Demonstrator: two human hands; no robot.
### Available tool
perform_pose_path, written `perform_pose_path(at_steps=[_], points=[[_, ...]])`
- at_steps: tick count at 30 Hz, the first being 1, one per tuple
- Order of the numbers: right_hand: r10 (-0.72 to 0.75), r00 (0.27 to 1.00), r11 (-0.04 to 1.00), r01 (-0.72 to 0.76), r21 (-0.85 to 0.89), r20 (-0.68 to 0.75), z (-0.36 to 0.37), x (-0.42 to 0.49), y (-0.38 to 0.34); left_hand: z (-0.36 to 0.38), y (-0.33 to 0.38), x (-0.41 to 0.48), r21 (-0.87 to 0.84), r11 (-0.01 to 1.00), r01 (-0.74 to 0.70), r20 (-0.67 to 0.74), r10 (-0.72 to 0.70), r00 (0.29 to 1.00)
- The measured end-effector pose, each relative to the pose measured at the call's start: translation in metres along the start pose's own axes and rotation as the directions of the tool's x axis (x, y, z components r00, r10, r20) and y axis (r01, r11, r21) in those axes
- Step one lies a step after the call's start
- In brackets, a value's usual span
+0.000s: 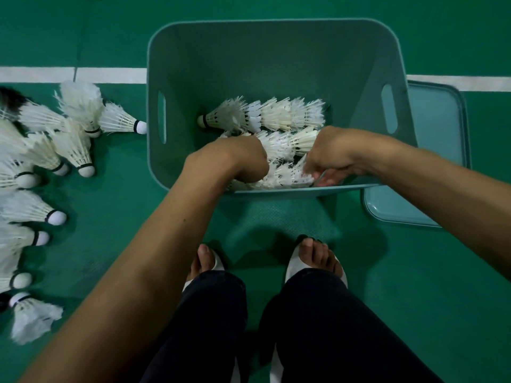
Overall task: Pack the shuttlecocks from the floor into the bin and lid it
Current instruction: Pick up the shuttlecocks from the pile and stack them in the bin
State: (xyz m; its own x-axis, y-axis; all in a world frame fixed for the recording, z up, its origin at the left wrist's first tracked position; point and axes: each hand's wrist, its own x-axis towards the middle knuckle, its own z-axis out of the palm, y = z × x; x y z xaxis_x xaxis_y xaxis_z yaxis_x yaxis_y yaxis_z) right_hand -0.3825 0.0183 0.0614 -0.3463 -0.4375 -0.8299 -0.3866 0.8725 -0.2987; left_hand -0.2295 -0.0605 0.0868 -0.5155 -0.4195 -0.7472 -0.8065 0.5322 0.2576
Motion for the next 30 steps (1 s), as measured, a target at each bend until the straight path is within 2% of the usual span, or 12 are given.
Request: perform_pose_path(at_steps=[5,7,10,16,19,21,25,28,30], points=[[-0.117,0.985,0.913,0.057,-0.403,-0.125,0.003,0.005,-0.004,-0.002,0.003,-0.006,0.064,0.998,-0.028,0.024,0.026,0.999],[-0.109,0.993,0.912,0.079,-0.402,-0.052,0.006,0.010,-0.008,-0.003,0.003,-0.008,0.058,0.998,-0.029,0.025,0.028,0.999],[-0.027,0.999,0.955,0.035,-0.294,0.029,0.011,0.011,-0.010,-0.003,0.003,-0.012,0.002,0.999,-0.036,0.010,0.036,0.999],[-0.165,0.965,0.864,0.041,-0.502,-0.206,-0.005,-0.019,-0.018,-0.010,-0.009,-0.035,-0.122,0.989,-0.079,-0.103,0.066,0.992],[-0.231,0.923,0.899,0.081,-0.430,-0.309,-0.024,-0.040,-0.029,-0.023,-0.019,-0.058,-0.176,0.975,-0.133,-0.232,0.090,0.969],[-0.305,0.871,0.919,0.163,-0.359,-0.386,-0.030,-0.057,-0.042,-0.031,-0.027,-0.076,-0.239,0.952,-0.192,-0.364,0.095,0.926],[-0.439,0.797,0.897,0.365,-0.248,-0.415,-0.010,-0.105,-0.093,-0.039,-0.052,-0.103,-0.341,0.887,-0.312,-0.665,0.008,0.747],[-0.521,0.763,0.853,0.468,-0.229,-0.383,0.024,-0.133,-0.126,-0.033,-0.086,-0.115,-0.409,0.839,-0.359,-0.751,-0.086,0.654],[-0.585,0.706,0.810,0.537,-0.238,-0.398,0.050,-0.142,-0.141,-0.023,-0.114,-0.117,-0.463,0.813,-0.353,-0.766,-0.167,0.620]])
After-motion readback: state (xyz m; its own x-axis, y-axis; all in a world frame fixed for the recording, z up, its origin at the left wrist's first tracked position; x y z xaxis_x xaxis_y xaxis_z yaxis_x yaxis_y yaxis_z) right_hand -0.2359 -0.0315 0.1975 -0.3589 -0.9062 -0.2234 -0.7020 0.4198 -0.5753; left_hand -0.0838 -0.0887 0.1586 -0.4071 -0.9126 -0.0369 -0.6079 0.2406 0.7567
